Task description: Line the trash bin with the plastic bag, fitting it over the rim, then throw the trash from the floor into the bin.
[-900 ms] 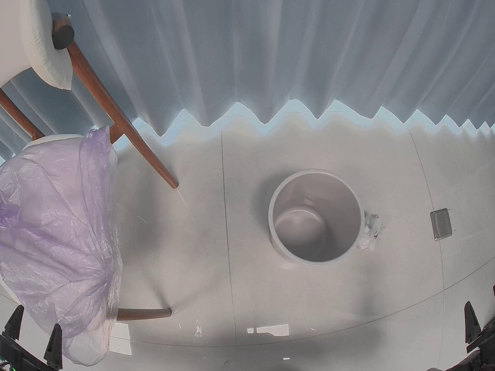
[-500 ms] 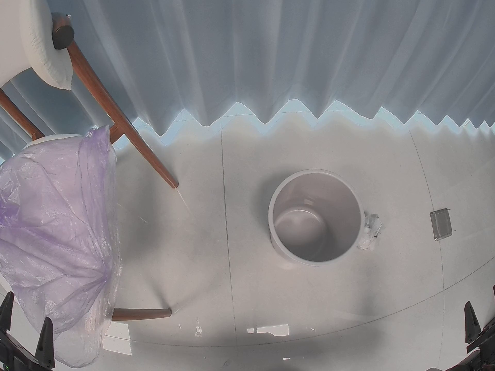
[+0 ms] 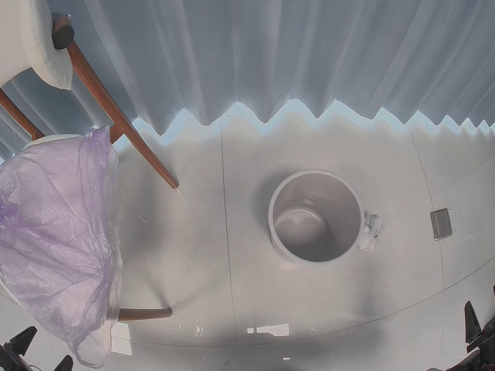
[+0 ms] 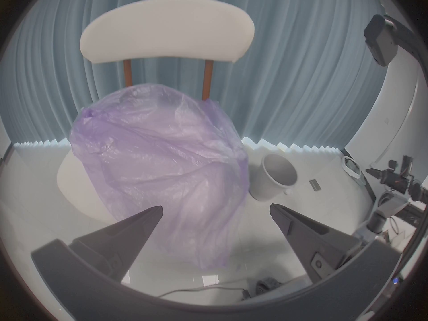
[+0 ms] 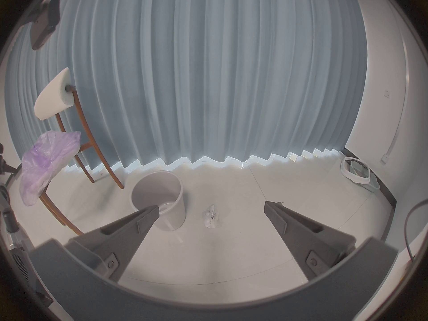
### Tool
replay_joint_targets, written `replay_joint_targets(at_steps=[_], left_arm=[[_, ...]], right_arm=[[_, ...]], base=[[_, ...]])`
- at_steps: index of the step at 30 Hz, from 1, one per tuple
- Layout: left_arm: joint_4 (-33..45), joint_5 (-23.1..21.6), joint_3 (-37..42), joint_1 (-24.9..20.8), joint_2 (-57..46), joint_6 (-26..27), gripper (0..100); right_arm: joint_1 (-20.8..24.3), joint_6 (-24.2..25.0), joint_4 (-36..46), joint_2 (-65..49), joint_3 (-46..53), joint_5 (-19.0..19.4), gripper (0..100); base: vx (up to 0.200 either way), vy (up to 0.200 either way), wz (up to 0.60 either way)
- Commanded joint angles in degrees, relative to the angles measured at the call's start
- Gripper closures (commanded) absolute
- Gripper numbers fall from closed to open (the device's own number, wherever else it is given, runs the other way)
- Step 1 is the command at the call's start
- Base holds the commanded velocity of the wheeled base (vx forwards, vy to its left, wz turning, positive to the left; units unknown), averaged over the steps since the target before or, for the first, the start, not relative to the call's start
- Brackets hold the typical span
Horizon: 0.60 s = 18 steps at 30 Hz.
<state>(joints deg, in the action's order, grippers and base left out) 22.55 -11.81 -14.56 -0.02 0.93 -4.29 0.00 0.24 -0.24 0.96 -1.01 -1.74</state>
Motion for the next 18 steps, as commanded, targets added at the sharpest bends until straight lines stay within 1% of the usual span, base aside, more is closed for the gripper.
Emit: replay_joint_targets(at_steps=[1, 5, 9, 11, 12, 13, 14, 16, 18], left_arm=[[13.83, -4.18, -14.98, 0.02, -0.93, -0.72, 0], [17.96, -6.03, -19.46, 0.02, -0.93, -0.72, 0], [18.40, -6.82, -20.78, -0.06, -0.93, -0.46, 0], [18.05, -6.73, -20.78, -0.24, 0.04, 1.30, 0], [18.05, -6.73, -20.78, -0.24, 0.04, 1.30, 0], [17.53, -6.56, -20.25, -0.15, 1.27, 4.73, 0], [17.09, -6.64, -20.16, 0.02, 1.89, 6.58, 0], [15.50, -7.08, -19.63, -0.06, 3.29, 9.30, 0], [11.90, -7.17, -18.84, -0.15, 5.40, 11.50, 0]], right_arm=[[0.00, 0.20, -0.02, -0.96, 1.01, -0.10, 0], [0.00, 0.20, -0.02, -0.96, 1.01, -0.10, 0], [0.00, 0.20, -0.02, -0.96, 1.01, -0.10, 0], [0.00, 0.20, -0.02, -0.96, 1.01, -0.10, 0], [0.00, 0.20, -0.02, -0.96, 1.01, -0.10, 0], [0.00, 0.20, -0.02, -0.96, 1.01, -0.10, 0], [0.00, 0.20, -0.02, -0.96, 1.01, -0.10, 0], [0.00, 0.20, -0.02, -0.96, 1.01, -0.10, 0], [0.00, 0.20, -0.02, -0.96, 1.01, -0.10, 0]], base=[[0.000, 0.000, 0.00], [0.000, 0.000, 0.00], [0.000, 0.000, 0.00], [0.000, 0.000, 0.00], [0.000, 0.000, 0.00], [0.000, 0.000, 0.00], [0.000, 0.000, 0.00], [0.000, 0.000, 0.00], [0.000, 0.000, 0.00]])
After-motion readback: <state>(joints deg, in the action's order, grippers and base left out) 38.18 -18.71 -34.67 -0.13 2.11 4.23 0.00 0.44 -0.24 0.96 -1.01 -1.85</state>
